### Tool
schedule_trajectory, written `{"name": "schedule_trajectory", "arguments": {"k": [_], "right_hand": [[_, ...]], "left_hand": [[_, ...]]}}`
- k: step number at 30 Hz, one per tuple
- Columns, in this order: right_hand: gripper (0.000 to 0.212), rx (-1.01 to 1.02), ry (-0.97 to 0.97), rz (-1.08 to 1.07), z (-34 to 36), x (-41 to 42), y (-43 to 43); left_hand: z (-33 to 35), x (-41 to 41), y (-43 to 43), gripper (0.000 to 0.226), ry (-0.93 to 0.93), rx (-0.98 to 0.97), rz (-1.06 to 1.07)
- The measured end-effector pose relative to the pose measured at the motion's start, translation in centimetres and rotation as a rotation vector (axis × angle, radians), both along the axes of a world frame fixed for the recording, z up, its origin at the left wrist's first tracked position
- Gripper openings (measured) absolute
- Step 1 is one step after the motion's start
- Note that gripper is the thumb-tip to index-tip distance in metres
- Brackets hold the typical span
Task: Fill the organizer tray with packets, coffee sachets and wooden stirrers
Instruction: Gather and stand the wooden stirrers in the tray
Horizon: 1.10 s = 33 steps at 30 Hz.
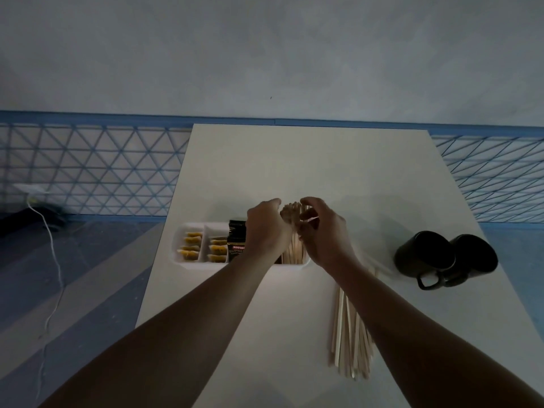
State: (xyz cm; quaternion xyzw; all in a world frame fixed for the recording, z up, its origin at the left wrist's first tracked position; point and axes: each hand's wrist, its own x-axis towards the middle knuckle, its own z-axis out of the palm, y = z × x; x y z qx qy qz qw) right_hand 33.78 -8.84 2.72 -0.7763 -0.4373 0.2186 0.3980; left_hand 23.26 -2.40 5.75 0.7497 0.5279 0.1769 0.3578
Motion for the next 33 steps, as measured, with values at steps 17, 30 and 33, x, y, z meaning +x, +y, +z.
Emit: {"name": "schedule_trajectory", "arguments": {"k": [17, 30, 33], "right_hand": [[0.029, -0.203, 0.064, 0.138, -1.8, 0.6, -0.2], [0.037, -0.283, 0.023, 0.149, -1.9, 0.0, -0.4], [0.033, -0.322, 0.021, 0.132, -1.8, 0.1, -0.7]], "left_hand": [[0.4, 1.4, 1.5, 0.019, 0.112, -0.079, -0.106], [-0.7, 0.6, 1.1, 0.018, -0.043, 0.016, -0.056], [-0.6, 0.6, 0.9, 0.024, -0.051, 0.041, -0.035]]}}
